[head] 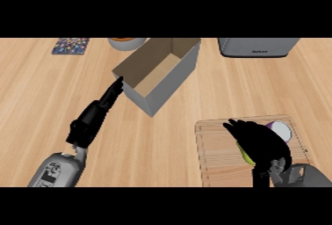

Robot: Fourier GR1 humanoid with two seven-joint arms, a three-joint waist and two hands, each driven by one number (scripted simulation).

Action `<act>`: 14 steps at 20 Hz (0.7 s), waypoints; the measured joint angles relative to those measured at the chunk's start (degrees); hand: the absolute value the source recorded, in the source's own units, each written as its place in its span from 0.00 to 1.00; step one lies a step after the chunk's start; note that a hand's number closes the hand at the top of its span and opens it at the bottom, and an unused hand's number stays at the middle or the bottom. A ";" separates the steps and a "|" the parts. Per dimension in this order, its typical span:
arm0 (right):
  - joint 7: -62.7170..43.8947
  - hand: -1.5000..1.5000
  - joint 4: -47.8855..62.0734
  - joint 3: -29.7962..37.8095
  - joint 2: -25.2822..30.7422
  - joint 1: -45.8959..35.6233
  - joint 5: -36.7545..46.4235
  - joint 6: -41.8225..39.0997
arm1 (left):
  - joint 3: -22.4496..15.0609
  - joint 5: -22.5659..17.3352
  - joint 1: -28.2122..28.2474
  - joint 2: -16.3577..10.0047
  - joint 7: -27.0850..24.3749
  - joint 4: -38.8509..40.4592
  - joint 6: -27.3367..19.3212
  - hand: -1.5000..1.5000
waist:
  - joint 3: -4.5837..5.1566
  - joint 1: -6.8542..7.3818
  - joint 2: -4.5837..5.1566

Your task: Pick the pear from the cutting board and place it in the cardboard box

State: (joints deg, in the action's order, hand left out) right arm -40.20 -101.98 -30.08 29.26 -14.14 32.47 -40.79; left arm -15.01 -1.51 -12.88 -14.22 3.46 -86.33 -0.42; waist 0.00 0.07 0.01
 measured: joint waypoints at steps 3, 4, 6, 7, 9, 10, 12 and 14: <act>4.18 0.00 2.84 0.46 -0.77 0.92 3.82 1.66 | 1.45 0.29 0.83 0.34 -0.81 0.01 1.57 0.50 | 0.00 0.01 0.00; 5.88 0.00 2.97 0.69 -0.20 1.96 4.90 2.39 | 1.70 0.57 0.98 0.61 -0.34 -0.34 1.61 0.50 | 0.00 -0.01 -0.01; 8.08 0.00 2.82 1.66 0.04 2.76 6.41 2.71 | 2.31 1.02 1.58 0.85 -0.07 -1.24 2.20 0.50 | 0.00 -0.04 -0.02; 9.56 0.00 3.97 1.70 -0.27 2.79 7.57 3.53 | 2.70 1.16 2.16 0.82 -0.82 -1.25 2.68 0.50 | 0.00 -0.01 -0.03; 10.06 0.00 4.78 1.84 -1.85 2.75 9.30 3.19 | 3.74 1.52 0.45 1.73 -0.27 0.06 3.20 0.50 | -0.01 -0.05 -0.01; 10.67 0.00 5.62 2.33 -2.28 2.51 9.90 2.94 | 3.65 1.94 0.96 1.89 0.70 -1.15 3.31 0.50 | 0.00 -0.02 -0.02; 12.13 0.00 6.85 2.67 -2.12 2.52 11.40 2.66 | 3.67 2.17 1.78 2.03 2.01 -3.22 3.91 0.50 | -0.01 0.04 -0.03; 13.12 0.00 7.86 3.03 -3.01 2.60 12.73 2.16 | 4.01 2.83 1.62 2.86 1.73 -2.67 4.26 0.50 | 0.00 -0.01 -0.03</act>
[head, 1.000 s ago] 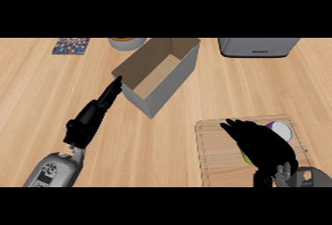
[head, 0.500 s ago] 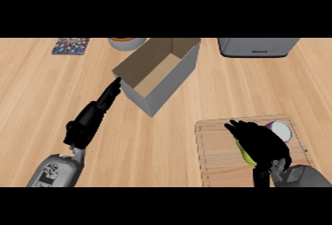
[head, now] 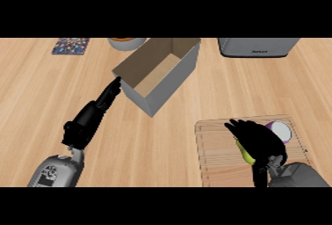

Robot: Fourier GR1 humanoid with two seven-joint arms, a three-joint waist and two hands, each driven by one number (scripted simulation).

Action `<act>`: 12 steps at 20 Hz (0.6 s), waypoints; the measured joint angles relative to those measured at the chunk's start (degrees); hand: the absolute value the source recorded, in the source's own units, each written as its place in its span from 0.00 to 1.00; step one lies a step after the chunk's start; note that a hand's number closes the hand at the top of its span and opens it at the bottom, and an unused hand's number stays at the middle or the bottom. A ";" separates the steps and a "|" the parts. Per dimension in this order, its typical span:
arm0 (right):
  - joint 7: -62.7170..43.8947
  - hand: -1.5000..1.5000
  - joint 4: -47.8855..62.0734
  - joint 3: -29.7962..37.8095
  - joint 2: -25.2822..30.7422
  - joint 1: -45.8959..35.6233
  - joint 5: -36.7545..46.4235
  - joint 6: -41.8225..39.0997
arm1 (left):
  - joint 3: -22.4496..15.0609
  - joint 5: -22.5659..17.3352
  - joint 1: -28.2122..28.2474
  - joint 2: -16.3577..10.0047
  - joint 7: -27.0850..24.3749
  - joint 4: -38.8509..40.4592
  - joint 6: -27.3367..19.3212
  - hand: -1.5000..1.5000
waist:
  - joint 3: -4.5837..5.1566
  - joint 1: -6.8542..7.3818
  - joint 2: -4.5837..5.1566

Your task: Pick the pear from the cutting board and place it in the cardboard box

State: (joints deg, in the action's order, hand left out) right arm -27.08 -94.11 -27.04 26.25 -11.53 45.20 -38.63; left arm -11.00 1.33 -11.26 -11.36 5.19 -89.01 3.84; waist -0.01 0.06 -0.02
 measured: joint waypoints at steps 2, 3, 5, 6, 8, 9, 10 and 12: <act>0.98 0.00 1.26 0.11 -0.74 0.46 1.61 0.05 | 0.41 0.46 0.66 0.39 -0.08 -0.40 0.43 0.50 | 0.00 0.00 0.01; 0.52 0.00 0.78 0.36 -1.32 0.65 1.89 -1.05 | 0.41 1.12 0.34 0.87 -0.06 -0.06 0.35 0.50 | 0.00 -0.03 0.01; 0.14 0.00 0.65 0.18 -2.22 1.31 2.96 -2.17 | 0.50 1.79 0.20 1.62 -0.22 0.62 0.52 0.50 | 0.02 -0.06 -0.01; 0.91 0.00 1.86 0.33 -2.44 1.23 3.78 -1.90 | 0.75 2.10 0.03 1.88 -0.17 0.64 0.61 0.50 | 0.01 -0.04 0.01; 1.90 0.00 2.52 0.73 -2.82 2.09 5.06 -1.69 | 1.43 2.43 -0.28 2.50 -0.56 1.27 0.95 0.50 | 0.01 -0.07 0.01; 2.60 0.00 3.02 0.72 -2.82 2.66 5.70 -1.44 | 1.80 2.26 -0.12 2.38 -0.50 0.93 1.57 0.50 | 0.01 -0.06 0.01; 3.70 0.00 3.80 1.32 -2.67 2.53 6.09 -1.52 | 1.75 2.64 0.36 2.63 -0.51 0.53 1.67 0.50 | 0.00 -0.04 0.01; 4.68 0.00 5.37 1.52 -3.41 2.43 7.75 -1.05 | 2.41 2.88 0.28 2.71 -0.29 0.59 2.41 0.50 | 0.01 -0.03 0.01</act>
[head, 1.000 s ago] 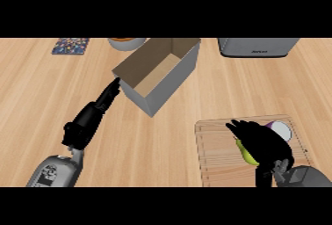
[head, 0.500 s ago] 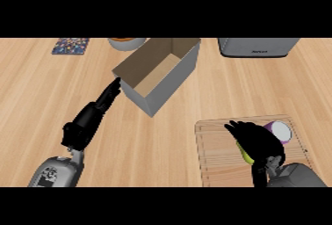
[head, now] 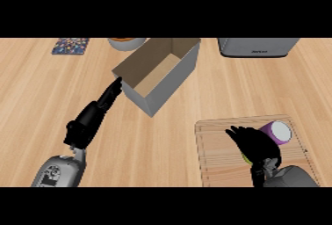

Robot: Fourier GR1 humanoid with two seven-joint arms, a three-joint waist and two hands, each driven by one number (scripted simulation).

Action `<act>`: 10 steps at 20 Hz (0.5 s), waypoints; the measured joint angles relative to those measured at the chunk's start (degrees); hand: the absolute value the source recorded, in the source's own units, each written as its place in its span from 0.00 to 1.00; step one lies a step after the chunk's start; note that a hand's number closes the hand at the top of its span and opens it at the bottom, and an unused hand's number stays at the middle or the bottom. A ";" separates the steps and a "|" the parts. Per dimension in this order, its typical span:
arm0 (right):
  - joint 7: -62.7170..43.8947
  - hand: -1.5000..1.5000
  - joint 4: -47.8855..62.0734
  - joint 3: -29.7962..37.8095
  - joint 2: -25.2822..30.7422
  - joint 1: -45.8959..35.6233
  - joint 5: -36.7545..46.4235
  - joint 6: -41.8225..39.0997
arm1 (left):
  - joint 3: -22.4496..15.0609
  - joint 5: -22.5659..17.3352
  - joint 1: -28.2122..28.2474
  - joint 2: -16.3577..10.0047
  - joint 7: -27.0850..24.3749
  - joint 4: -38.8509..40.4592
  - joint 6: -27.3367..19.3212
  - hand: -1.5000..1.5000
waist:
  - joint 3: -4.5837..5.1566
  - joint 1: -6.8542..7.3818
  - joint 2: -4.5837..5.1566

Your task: Pick the pear from the cutting board and place it in the cardboard box

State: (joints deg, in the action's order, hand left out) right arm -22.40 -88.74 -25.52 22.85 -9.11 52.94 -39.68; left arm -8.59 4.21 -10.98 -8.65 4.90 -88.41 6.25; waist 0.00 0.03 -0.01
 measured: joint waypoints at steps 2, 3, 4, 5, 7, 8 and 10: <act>0.27 0.00 -0.15 0.07 -0.61 0.77 1.22 -0.29 | 0.28 0.49 0.24 0.54 -0.57 0.45 0.32 0.50 | 0.00 -0.02 -0.01; 1.26 0.00 0.37 -0.01 -0.34 1.53 2.00 0.62 | 0.24 0.98 0.17 0.89 -0.80 0.71 0.24 0.50 | 0.00 -0.04 -0.01; 1.81 0.00 0.56 0.40 -0.30 1.85 2.48 0.66 | 0.12 1.53 0.62 1.25 -1.57 1.00 0.19 0.50 | -0.01 -0.05 0.00; 3.10 0.00 2.12 0.79 -0.18 1.25 3.12 1.46 | 0.11 1.63 0.90 1.52 -0.87 0.23 0.15 0.50 | 0.00 0.00 0.00; 4.28 0.00 2.89 1.41 0.35 1.11 4.39 1.42 | 0.13 1.82 1.79 1.67 -0.17 -1.05 0.60 0.50 | 0.00 0.03 -0.01; 4.28 0.00 3.27 0.85 0.05 1.52 5.54 2.17 | 0.54 1.92 1.19 1.71 -0.25 -0.36 0.74 0.50 | 0.01 -0.01 -0.01; 4.99 0.00 4.79 0.90 -0.80 1.33 7.21 3.01 | 1.45 1.84 0.17 1.86 -0.42 0.72 1.42 0.50 | 0.06 -0.04 -0.06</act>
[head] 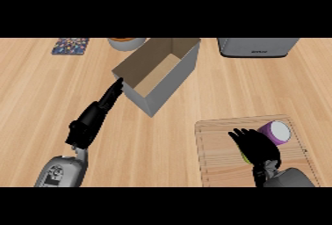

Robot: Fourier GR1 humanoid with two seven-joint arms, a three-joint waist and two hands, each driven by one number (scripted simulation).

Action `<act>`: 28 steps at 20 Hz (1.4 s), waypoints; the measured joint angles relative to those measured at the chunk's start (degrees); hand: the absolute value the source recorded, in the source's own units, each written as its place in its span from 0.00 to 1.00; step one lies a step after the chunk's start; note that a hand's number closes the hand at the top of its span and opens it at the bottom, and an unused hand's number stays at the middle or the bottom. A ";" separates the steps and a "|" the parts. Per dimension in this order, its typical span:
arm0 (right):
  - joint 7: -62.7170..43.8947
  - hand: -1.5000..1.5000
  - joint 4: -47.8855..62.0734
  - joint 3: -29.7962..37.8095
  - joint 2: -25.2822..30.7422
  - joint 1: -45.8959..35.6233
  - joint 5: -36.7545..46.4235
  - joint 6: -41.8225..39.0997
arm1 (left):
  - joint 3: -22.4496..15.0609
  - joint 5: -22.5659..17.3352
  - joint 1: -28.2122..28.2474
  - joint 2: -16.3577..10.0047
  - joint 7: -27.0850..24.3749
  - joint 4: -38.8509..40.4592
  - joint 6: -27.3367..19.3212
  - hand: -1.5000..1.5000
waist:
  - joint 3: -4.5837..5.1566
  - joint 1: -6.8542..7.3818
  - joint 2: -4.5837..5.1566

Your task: Pick the pear from the cutting board and place it in the cardboard box

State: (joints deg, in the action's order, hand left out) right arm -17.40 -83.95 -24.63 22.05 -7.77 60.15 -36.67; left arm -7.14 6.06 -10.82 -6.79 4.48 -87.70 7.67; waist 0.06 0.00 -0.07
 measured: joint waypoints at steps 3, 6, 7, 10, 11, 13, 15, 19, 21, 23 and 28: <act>1.81 1.00 1.09 0.23 -0.07 0.34 1.92 1.33 | 0.33 0.31 -0.13 0.42 0.07 -0.24 0.49 0.50 | 0.09 0.02 -0.15; 3.08 1.00 2.57 0.57 -0.78 0.17 3.36 3.52 | 0.45 0.62 0.53 0.49 0.56 -1.41 0.78 0.50 | 0.47 0.10 -0.60; 3.94 1.00 3.08 0.45 -0.63 -0.01 3.72 4.08 | 0.79 0.79 0.12 0.44 -0.17 -0.32 0.79 0.50 | 0.56 0.12 -0.73; 6.04 1.00 3.29 0.56 -0.01 -0.69 4.78 4.49 | 1.31 0.32 0.29 0.11 1.41 -2.29 1.57 0.50 | 0.50 0.25 -0.72; 6.07 1.00 3.68 0.54 -0.33 -0.97 5.48 5.03 | 0.85 0.74 0.73 0.54 1.20 -2.54 1.39 0.50 | 0.58 0.23 -0.76; 8.04 1.00 3.97 0.51 0.22 -2.02 6.12 5.71 | 0.68 1.04 0.43 0.94 2.29 -3.13 1.19 0.50 | 0.52 0.23 -0.61; 12.38 1.00 3.64 -1.44 -0.02 -3.53 6.01 7.74 | 0.59 0.99 0.12 0.70 2.14 -2.86 1.72 0.50 | 0.50 0.65 -0.40; 24.66 1.00 0.91 -7.34 -2.60 -7.88 4.26 12.50 | -0.09 0.91 -0.13 1.15 1.29 -2.34 2.21 0.50 | 0.01 2.49 0.27; 30.33 1.00 0.74 -8.81 -3.48 -10.14 3.61 15.96 | -0.03 0.86 -0.17 1.08 0.92 -2.03 2.39 0.50 | -0.09 2.54 0.40; 35.42 1.00 1.39 -9.08 -3.99 -11.56 3.05 20.44 | 0.16 0.75 -0.24 1.20 1.26 -2.19 2.25 0.50 | -0.13 2.17 0.39; 44.10 1.00 2.63 -5.99 -5.21 -13.89 1.08 30.19 | 1.14 0.82 0.09 0.98 0.08 -1.09 2.02 0.50 | -0.12 1.00 0.29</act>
State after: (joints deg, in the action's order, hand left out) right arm 26.69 -81.32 -30.62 16.84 -21.66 61.23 -6.48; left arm -6.01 6.87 -10.72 -5.80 4.56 -88.79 9.70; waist -0.06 0.99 0.22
